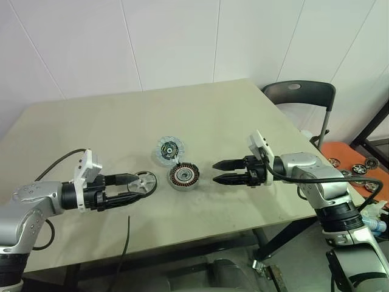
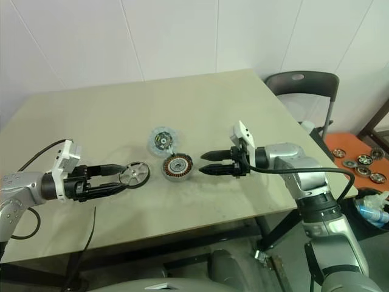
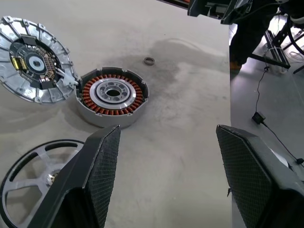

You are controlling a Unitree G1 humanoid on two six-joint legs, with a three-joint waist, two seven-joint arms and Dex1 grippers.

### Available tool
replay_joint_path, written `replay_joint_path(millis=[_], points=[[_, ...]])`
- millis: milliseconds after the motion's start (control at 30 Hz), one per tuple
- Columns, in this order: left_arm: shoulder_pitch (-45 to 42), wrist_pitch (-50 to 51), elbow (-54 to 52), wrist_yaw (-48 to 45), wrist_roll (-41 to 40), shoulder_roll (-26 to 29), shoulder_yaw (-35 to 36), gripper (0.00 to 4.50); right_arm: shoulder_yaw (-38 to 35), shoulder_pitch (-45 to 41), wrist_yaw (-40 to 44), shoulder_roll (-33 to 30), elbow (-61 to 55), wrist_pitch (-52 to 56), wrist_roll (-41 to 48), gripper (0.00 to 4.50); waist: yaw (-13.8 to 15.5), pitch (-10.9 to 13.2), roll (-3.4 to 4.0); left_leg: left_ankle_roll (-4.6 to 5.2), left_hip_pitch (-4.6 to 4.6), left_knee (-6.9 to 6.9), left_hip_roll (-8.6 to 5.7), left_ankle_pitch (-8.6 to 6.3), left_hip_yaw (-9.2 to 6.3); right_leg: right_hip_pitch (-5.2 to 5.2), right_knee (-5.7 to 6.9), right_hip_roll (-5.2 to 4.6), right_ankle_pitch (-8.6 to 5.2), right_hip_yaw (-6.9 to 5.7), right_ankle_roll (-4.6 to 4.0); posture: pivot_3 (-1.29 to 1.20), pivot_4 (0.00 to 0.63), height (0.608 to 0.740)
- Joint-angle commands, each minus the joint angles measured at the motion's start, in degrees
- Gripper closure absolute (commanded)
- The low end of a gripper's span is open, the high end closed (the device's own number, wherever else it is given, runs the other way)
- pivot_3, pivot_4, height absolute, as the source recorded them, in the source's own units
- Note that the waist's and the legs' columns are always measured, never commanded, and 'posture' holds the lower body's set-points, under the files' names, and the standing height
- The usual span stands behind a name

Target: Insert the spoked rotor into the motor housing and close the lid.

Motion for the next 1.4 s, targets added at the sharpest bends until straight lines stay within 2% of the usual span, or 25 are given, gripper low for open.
replay_joint_path(millis=[33, 533, 1100, 1400], points=[[0.85, 0.19, -1.65, 0.69, -1.42, 0.55, 3.10, 1.06, -0.78, -2.26, 0.84, 0.37, 0.41, -1.00, 0.24, 2.25, -0.03, 0.00, 0.00, 0.00, 0.00, 0.00, 0.00, 0.00, 0.00, 0.00, 0.00, 0.00, 0.00, 0.00, 0.00, 0.00, 0.000, 0.740], [3.44, 0.49, -2.73, 0.21, -1.37, 1.39, 5.97, 1.06, 0.32, -4.09, 3.09, 1.35, 3.01, -2.41, -1.16, 2.25, -0.02, 0.03, 0.03, 0.00, -0.01, 0.00, 0.00, 0.00, 0.00, -0.02, -0.01, 0.00, -0.01, 0.00, -0.01, 0.00, 0.000, 0.740], [1.82, -0.04, -1.21, 0.16, -0.45, 1.37, 5.22, 1.06, 0.52, -2.24, 1.65, 2.70, 0.44, -1.32, -0.39, 2.25, -0.05, 0.04, 0.04, 0.00, -0.02, 0.00, 0.00, 0.00, 0.00, -0.04, -0.01, 0.00, -0.01, -0.01, -0.01, 0.00, 0.000, 0.740], [-0.90, -0.08, -1.07, 0.59, -0.01, 0.16, 2.47, 1.06, 1.00, -2.21, 1.42, 3.05, 0.29, -1.98, -0.90, 2.25, -0.04, 0.06, 0.04, 0.00, -0.03, 0.00, 0.00, 0.00, 0.00, -0.04, -0.01, 0.00, -0.01, -0.01, -0.01, 0.00, 0.000, 0.740]])
